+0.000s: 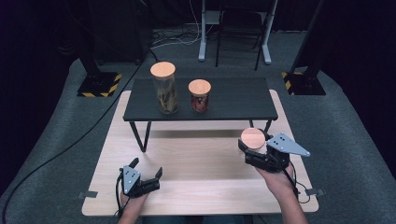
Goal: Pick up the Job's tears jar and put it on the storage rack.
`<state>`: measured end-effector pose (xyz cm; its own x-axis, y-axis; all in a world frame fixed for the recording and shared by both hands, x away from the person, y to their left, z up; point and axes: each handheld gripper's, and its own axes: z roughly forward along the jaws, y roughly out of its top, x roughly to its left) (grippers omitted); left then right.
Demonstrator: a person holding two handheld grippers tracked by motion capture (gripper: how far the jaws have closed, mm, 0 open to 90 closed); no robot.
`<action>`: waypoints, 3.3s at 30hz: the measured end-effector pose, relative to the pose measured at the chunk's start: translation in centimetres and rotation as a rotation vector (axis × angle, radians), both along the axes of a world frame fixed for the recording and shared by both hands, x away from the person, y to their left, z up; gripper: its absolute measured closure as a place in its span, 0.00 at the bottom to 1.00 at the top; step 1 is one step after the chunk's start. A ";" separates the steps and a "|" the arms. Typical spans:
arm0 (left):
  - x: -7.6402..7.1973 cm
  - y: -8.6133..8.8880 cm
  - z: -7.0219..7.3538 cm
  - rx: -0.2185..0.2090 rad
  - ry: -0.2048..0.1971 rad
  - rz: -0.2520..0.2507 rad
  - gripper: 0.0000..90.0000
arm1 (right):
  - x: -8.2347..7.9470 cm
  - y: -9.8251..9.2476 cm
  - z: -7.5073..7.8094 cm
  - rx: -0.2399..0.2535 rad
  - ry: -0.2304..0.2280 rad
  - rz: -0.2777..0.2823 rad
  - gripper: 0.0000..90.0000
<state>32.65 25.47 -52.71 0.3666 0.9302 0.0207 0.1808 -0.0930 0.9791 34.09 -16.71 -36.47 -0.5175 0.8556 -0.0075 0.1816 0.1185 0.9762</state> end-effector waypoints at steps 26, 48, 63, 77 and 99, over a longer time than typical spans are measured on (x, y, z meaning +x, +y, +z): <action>0.0 0.1 0.0 -0.008 -0.001 0.001 0.01 | 1.8 2.3 3.3 0.000 -0.025 0.024 0.25; 0.0 0.1 0.0 -0.008 -0.001 -0.001 0.01 | 4.2 3.0 4.8 0.013 -0.025 0.000 0.25; 0.0 0.1 0.0 -0.012 -0.001 -0.003 0.01 | 5.3 3.4 5.3 0.019 -0.021 -0.028 0.25; 0.1 0.2 0.0 -0.017 0.004 -0.006 0.01 | 6.7 3.3 5.7 0.026 -0.018 -0.051 0.25; 0.1 0.1 0.0 -0.010 0.000 -0.015 0.01 | 9.4 3.5 6.5 0.032 -0.006 -0.103 0.25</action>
